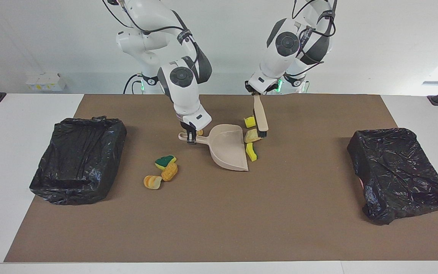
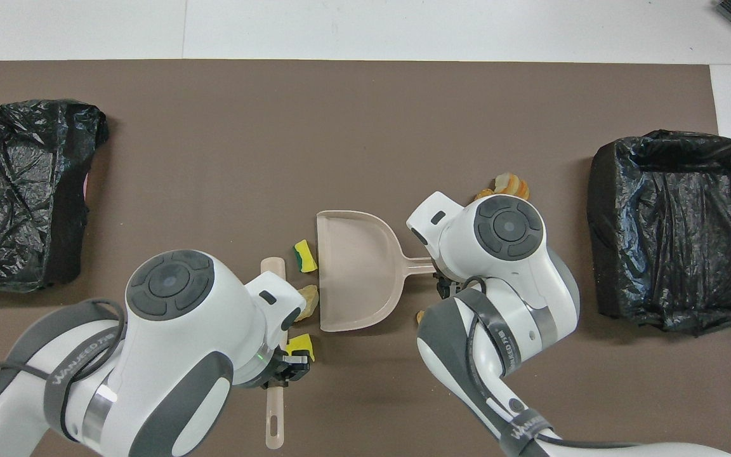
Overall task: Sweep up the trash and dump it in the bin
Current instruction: 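Brush the sponges and crust into the dustpan with the left gripper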
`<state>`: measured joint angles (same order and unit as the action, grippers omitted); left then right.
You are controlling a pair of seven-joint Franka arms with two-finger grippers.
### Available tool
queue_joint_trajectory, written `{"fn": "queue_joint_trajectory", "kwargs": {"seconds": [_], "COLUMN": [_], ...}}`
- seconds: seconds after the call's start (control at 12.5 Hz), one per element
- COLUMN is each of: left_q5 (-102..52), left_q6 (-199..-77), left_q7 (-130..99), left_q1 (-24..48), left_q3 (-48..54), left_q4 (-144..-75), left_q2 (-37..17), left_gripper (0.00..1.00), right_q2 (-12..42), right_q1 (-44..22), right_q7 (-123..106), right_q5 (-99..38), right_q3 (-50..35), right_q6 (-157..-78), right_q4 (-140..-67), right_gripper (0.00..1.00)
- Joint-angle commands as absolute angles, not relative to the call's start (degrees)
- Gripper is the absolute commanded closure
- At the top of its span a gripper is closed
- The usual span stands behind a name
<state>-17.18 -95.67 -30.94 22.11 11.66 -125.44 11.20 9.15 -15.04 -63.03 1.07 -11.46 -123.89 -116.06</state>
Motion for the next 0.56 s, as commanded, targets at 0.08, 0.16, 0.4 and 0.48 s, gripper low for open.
{"fn": "queue_joint_trajectory", "kwargs": {"seconds": [0.08,0.16,0.4,0.48], "left_q5": [-17.58,-17.58,-17.58,-17.58], "left_q6": [-99.12,-101.32,-109.3,-112.29], "left_q7": [-36.71,-39.87,-52.95,-55.96], "left_q1": [21.44,21.97,26.26,27.41], "left_q3": [12.04,12.22,12.48,12.48], "left_q4": [-139.99,-142.36,-145.8,-146.59], "left_q2": [17.85,18.36,17.58,17.06], "left_gripper": [1.0,1.0,1.0,1.0], "right_q2": [7.73,7.65,7.56,7.56], "right_q1": [-14.77,-14.5,-14.5,-14.5], "right_q7": [-62.67,-62.75,-62.84,-62.84], "right_q5": [4.82,5.44,5.62,6.58], "right_q3": [-11.51,-11.51,-11.43,-11.51], "right_q6": [-123.67,-123.31,-123.14,-122.53], "right_q4": [-117.42,-117.51,-117.69,-117.69], "right_gripper": [1.0,1.0,1.0,1.0]}}
